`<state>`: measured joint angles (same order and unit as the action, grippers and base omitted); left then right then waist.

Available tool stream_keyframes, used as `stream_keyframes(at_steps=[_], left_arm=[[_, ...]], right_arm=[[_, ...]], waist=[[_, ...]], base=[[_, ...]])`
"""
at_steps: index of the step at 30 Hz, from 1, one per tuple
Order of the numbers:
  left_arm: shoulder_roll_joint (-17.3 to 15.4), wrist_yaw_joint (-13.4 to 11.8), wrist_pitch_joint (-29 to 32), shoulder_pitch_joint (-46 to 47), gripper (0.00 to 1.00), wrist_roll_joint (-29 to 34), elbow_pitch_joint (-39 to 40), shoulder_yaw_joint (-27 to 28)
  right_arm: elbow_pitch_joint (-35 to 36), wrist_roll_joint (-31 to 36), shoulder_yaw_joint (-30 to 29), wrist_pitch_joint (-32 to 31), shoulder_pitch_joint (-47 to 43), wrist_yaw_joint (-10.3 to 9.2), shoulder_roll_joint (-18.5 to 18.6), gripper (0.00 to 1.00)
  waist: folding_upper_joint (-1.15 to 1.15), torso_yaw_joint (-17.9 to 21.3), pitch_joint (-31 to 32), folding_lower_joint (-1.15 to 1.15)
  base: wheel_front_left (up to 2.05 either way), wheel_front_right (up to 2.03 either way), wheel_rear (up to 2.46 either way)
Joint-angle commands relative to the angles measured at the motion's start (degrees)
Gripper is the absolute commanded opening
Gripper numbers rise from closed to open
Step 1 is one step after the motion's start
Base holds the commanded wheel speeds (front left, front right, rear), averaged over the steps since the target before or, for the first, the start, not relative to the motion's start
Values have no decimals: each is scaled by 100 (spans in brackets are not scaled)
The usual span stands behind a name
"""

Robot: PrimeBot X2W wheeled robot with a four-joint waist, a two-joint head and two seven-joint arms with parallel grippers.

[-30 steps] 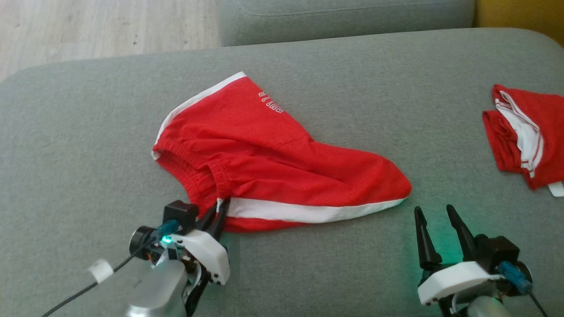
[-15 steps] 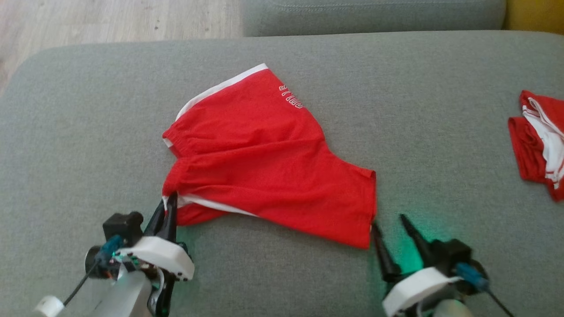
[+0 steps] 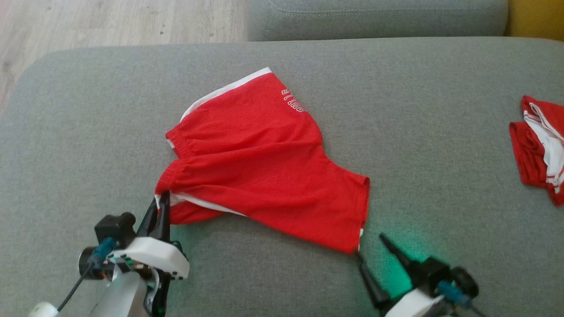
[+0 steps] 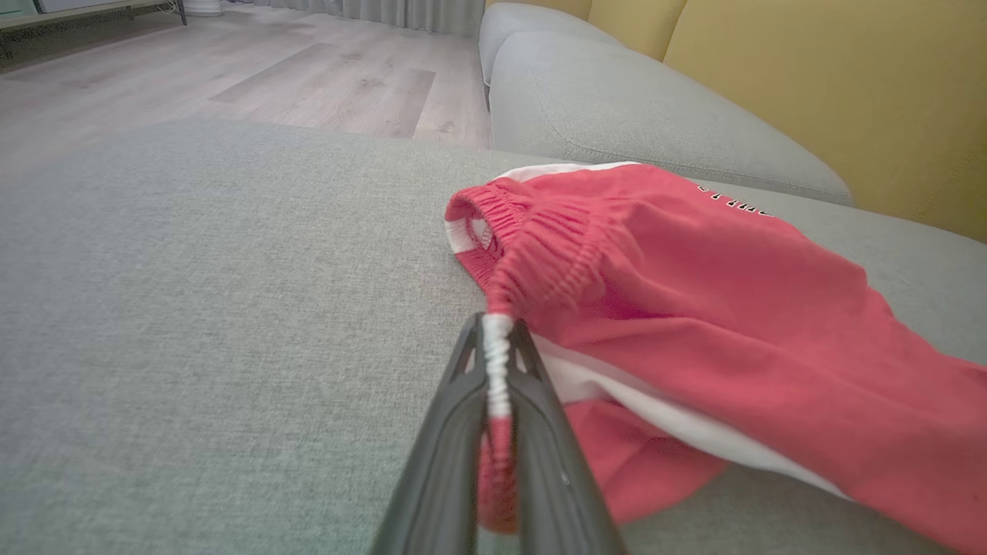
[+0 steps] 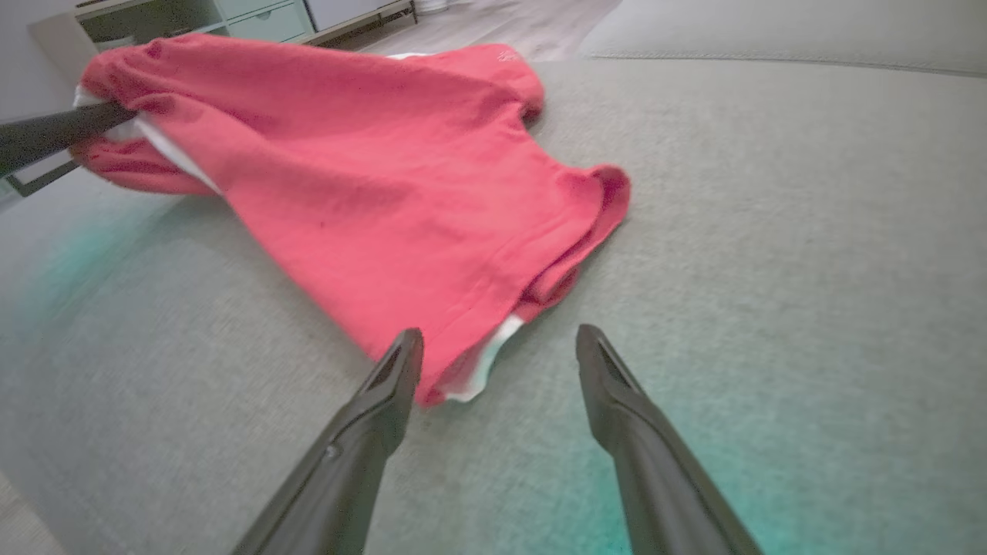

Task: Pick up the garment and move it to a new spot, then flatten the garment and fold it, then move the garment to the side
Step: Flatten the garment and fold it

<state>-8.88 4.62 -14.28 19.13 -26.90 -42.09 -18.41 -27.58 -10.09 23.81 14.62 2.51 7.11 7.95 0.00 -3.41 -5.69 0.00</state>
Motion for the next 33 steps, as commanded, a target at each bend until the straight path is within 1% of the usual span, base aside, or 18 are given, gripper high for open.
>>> stream_keyframes(at_steps=[1,7,16,21,27,28,29,33], left_arm=[[-110,21,-72,67,0,91,142,279],[-37,91,-72,27,0,266,107,441],[96,176,-72,28,0,461,65,612],[136,213,-72,32,0,544,36,685],[207,247,-72,37,0,614,-8,724],[219,251,-72,40,0,618,-15,732],[228,255,-72,43,0,625,-20,739],[239,265,-72,38,0,632,-15,788]], right_arm=[[152,-33,249,38,-38,37,23,100],[-8,-121,767,38,25,37,68,100],[-369,-71,810,38,275,37,-112,100],[-446,-71,787,38,415,37,-190,100],[-658,-160,889,38,578,37,-277,99],[-695,-181,889,38,601,37,-285,52],[-736,-210,906,38,621,37,-292,0],[-670,-376,907,38,662,37,-291,0]], waist=[[0,-12,21,0],[0,-70,44,0],[0,-155,16,0],[0,-185,-10,0],[0,-230,-34,0],[0,-236,-33,0],[0,-243,-29,0],[0,-241,6,0]], base=[[0,0,0],[0,0,0],[0,0,0],[0,0,0],[0,0,0],[0,0,0],[0,0,0],[0,0,0]])
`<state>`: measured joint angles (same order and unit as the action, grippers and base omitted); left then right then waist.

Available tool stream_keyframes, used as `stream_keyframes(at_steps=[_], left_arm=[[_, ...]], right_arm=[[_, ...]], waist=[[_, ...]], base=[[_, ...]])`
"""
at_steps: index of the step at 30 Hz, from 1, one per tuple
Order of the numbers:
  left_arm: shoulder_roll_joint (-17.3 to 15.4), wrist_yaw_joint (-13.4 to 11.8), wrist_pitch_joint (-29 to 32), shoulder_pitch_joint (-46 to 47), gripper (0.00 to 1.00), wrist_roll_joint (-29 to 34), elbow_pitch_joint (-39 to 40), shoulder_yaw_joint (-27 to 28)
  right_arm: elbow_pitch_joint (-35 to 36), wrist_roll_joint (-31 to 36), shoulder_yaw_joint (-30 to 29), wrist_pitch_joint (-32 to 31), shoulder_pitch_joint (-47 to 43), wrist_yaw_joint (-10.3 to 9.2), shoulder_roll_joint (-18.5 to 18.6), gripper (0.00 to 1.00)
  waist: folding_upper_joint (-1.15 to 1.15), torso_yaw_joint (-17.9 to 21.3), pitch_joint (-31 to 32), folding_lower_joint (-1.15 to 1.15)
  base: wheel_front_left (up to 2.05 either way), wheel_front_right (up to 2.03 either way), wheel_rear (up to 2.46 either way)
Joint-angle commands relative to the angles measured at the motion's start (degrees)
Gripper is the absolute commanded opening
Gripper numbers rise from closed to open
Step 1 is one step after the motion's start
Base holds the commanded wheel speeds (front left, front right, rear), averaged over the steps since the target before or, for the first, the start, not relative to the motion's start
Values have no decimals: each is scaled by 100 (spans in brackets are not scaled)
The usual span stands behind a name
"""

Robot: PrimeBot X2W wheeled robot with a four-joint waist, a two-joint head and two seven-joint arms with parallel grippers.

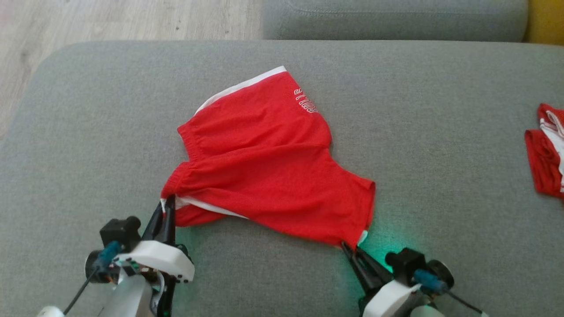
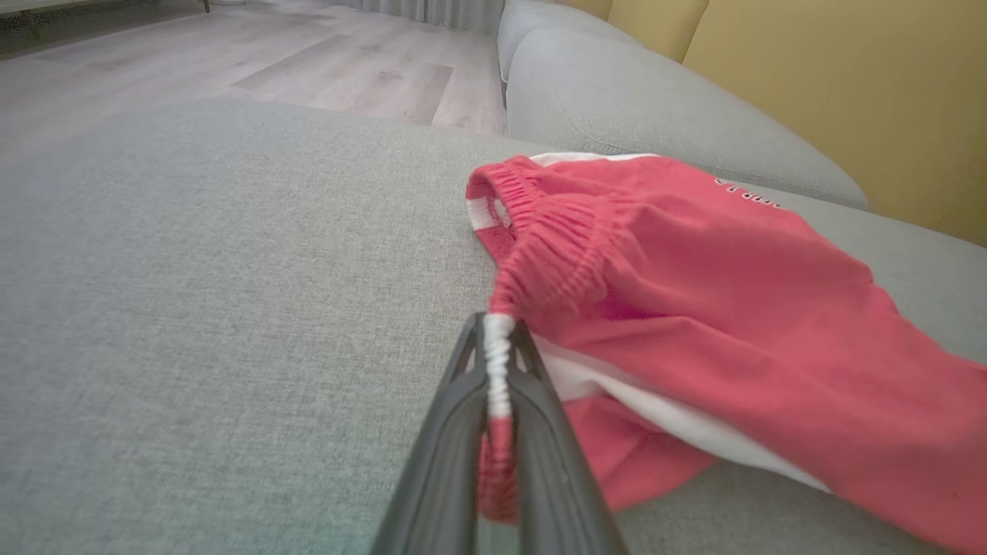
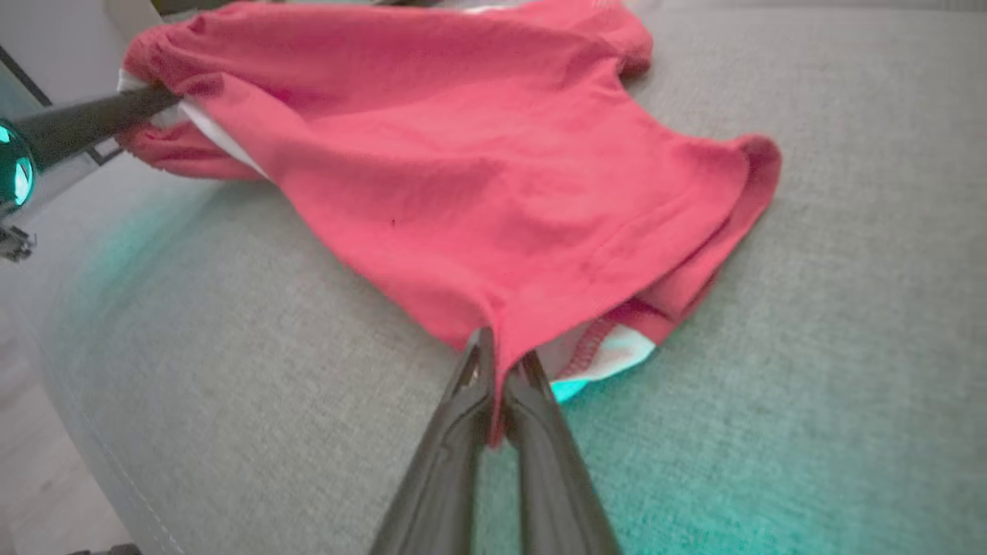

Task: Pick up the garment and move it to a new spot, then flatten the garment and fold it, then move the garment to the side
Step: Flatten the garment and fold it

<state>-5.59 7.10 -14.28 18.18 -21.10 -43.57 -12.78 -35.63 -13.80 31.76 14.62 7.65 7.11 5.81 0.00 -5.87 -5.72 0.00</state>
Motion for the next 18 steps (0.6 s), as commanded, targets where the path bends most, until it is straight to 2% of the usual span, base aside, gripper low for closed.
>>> stream_keyframes(at_steps=[1,6,11,18], left_arm=[[-97,20,-72,118,0,56,169,260],[-151,33,-72,68,0,6,541,378],[-459,36,-72,476,0,-234,1134,-104],[-901,37,142,1717,0,-777,1936,-861]], right_arm=[[207,-75,83,38,144,37,-69,0],[945,-376,-376,38,154,37,-42,0],[1720,-560,-896,38,532,37,138,0],[2466,-848,-1375,38,1634,37,461,0]], waist=[[0,20,41,0],[0,177,318,0],[0,306,704,0],[0,459,988,0]], base=[[0,0,0],[0,0,0],[0,0,0],[0,0,0]])
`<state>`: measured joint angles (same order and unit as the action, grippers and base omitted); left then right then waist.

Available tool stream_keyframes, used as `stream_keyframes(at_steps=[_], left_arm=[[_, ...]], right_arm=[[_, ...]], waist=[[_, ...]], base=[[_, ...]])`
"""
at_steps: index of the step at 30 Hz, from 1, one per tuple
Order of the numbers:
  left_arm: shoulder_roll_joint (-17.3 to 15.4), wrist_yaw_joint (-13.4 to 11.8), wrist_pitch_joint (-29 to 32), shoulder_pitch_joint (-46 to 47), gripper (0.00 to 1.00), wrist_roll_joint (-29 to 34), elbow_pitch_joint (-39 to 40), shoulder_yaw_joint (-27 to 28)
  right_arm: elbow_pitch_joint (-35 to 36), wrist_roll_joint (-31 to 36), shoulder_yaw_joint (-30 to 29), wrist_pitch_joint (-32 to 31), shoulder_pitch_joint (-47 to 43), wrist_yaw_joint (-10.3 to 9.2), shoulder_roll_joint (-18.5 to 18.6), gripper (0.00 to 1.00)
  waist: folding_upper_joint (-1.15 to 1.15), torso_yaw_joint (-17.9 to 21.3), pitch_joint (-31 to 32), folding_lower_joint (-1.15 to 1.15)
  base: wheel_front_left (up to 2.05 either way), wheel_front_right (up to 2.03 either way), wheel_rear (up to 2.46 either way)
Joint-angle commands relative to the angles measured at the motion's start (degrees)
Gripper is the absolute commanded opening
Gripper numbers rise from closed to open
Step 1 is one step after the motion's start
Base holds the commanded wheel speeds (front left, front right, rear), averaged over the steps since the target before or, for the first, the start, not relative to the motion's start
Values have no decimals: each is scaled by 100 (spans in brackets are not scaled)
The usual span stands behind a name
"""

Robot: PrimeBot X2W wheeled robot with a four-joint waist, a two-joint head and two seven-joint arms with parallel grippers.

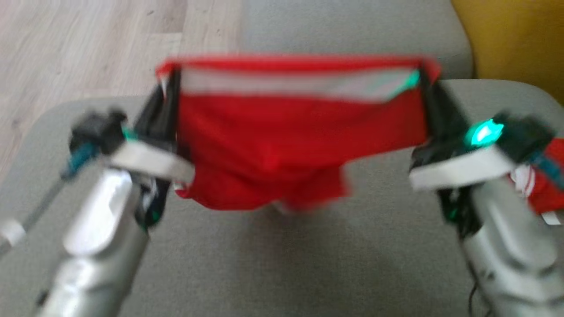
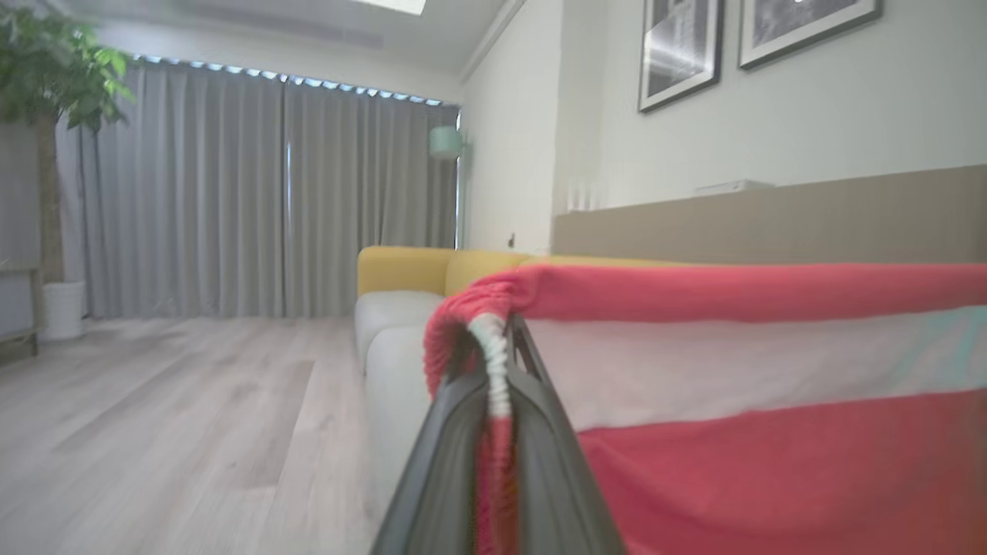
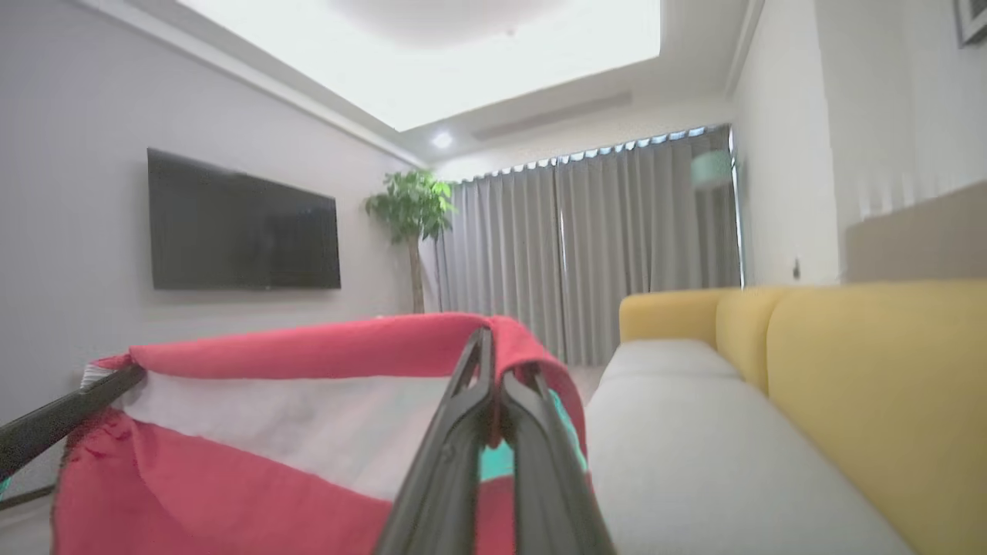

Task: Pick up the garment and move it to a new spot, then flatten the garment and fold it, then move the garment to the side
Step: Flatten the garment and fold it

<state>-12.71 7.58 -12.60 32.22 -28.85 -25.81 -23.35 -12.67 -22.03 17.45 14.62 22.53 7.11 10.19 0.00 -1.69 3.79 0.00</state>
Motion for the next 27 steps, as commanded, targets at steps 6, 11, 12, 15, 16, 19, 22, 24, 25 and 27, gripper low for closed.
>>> stream_keyframes(at_steps=[6,11,12,15,16,19,22,24,25,27], left_arm=[[-499,-9,391,1329,0,-216,409,-20],[-449,-9,679,1713,0,-324,120,-256],[-444,-9,715,1804,0,-368,28,-262],[-426,-28,583,2214,0,-315,-256,-261],[-415,-83,453,2400,0,-247,-350,-225],[-321,-321,-5,2932,0,-46,-620,-70],[-126,-371,-185,3165,0,-39,-833,91],[-7,-300,-220,3063,0,-65,-1011,113],[-7,-300,-220,3063,0,-65,-1011,113],[85,-213,-233,2796,0,-137,-1220,140]], right_arm=[[205,-240,113,38,1347,37,441,0],[-328,-322,407,38,2086,37,546,0],[-457,-306,462,38,2261,37,543,0],[-908,-148,464,38,2833,37,491,0],[-1052,-70,414,38,3051,37,463,0],[-1302,320,228,38,3684,37,383,0],[-1487,597,-5,38,4024,37,265,0],[-1577,697,-73,38,3996,37,175,0],[-1577,697,-73,38,3996,37,175,0],[-1683,680,-19,38,3777,37,107,0]], waist=[[0,209,-104,0],[0,306,-489,0],[0,332,-635,0],[0,376,-1058,0],[0,380,-1212,0],[0,371,-1539,0],[0,350,-1684,0],[0,345,-1684,0],[0,345,-1684,0],[0,350,-1655,0]], base=[[0,0,0],[0,0,0],[0,0,0],[0,0,0],[0,0,0],[0,0,0],[0,0,0],[0,0,0],[0,0,0],[0,0,0]])
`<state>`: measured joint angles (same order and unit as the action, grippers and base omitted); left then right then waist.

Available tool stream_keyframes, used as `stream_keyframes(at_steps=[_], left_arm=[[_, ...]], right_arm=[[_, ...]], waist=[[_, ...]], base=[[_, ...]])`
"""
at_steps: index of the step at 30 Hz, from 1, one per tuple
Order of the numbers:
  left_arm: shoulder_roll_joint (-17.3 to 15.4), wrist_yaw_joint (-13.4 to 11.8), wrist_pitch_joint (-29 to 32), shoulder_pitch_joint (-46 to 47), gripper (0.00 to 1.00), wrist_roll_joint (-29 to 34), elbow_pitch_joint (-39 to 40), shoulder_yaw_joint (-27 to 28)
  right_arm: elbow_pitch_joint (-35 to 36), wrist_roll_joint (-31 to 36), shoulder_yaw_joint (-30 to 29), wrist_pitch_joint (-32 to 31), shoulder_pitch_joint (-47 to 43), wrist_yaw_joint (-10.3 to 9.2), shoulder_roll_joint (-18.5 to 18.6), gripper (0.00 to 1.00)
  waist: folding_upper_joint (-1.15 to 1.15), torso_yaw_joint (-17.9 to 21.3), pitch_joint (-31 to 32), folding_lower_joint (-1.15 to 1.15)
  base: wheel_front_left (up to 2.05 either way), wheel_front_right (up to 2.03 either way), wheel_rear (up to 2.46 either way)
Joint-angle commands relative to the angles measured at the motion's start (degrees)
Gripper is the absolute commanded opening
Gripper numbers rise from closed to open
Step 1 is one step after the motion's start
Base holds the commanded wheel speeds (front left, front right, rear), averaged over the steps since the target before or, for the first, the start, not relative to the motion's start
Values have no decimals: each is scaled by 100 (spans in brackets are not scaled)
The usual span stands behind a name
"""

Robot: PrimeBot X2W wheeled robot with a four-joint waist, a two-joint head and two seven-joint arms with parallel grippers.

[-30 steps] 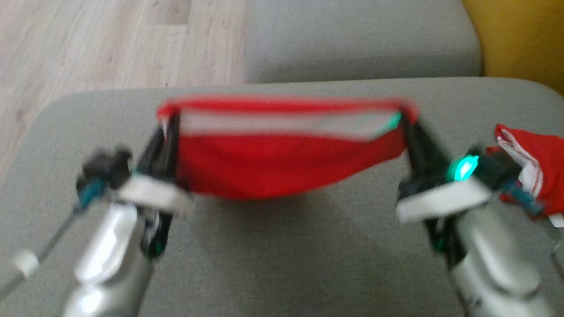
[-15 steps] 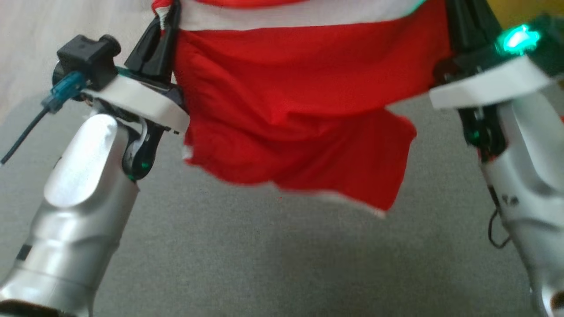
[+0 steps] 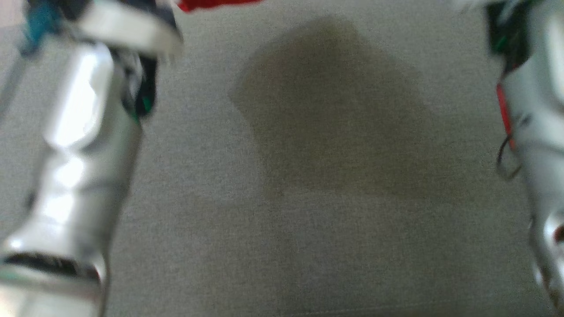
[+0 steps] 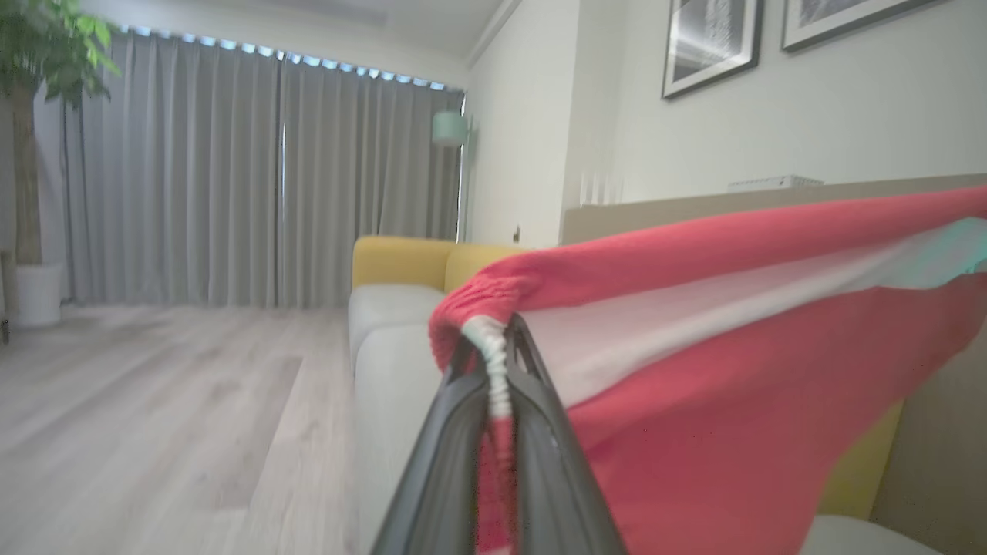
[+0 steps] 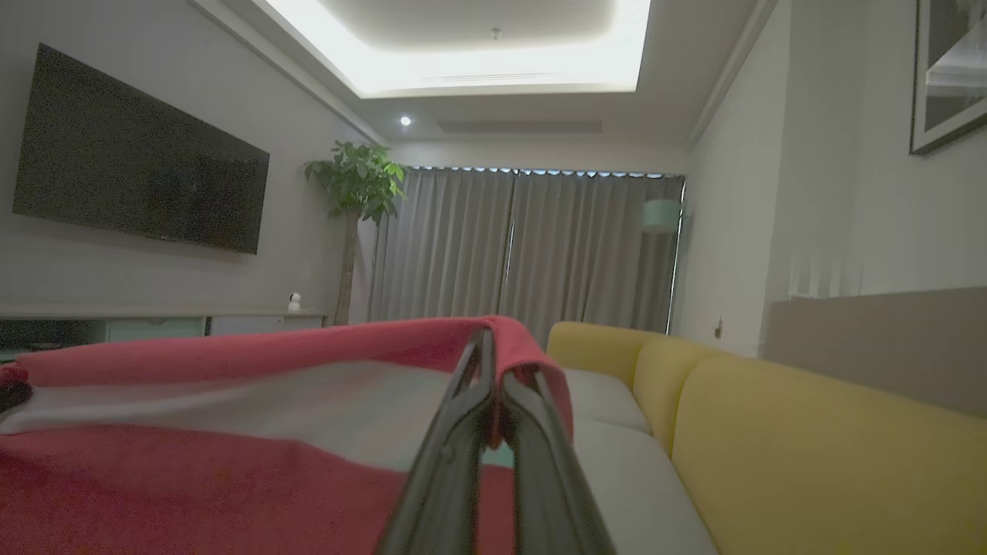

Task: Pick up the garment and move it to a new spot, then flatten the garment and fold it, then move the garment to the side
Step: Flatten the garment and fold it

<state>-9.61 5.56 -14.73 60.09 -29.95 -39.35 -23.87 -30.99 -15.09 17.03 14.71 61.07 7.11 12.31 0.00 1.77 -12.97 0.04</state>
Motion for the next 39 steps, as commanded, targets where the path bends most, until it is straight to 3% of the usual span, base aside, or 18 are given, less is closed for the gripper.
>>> stream_keyframes(at_steps=[1,3,11,21,31,39], left_arm=[[-175,22,-22,-194,0,-70,46,232],[-103,100,-24,-725,0,44,-181,24],[484,189,-26,-3244,0,-613,-819,-148],[550,191,-27,-4653,0,-926,-363,-122],[528,192,-27,-5191,0,-942,338,-510],[396,192,-27,-4620,0,-1006,854,-929]], right_arm=[[78,-49,70,29,-257,37,-124,0],[-52,-219,106,29,-718,37,-180,0],[-516,-1113,492,29,-3231,37,-234,0],[-164,-1613,349,29,-4922,37,-171,0],[452,-1782,54,29,-5493,37,-57,0],[554,-1694,17,21,-4752,37,-34,0]], waist=[[0,6,52,-4],[0,4,134,-4],[0,72,561,-4],[0,143,1304,-4],[0,27,1503,-4],[0,-258,1179,-4]], base=[[0,0,0],[0,0,0],[0,0,0],[0,0,0],[0,0,0],[0,0,0]])
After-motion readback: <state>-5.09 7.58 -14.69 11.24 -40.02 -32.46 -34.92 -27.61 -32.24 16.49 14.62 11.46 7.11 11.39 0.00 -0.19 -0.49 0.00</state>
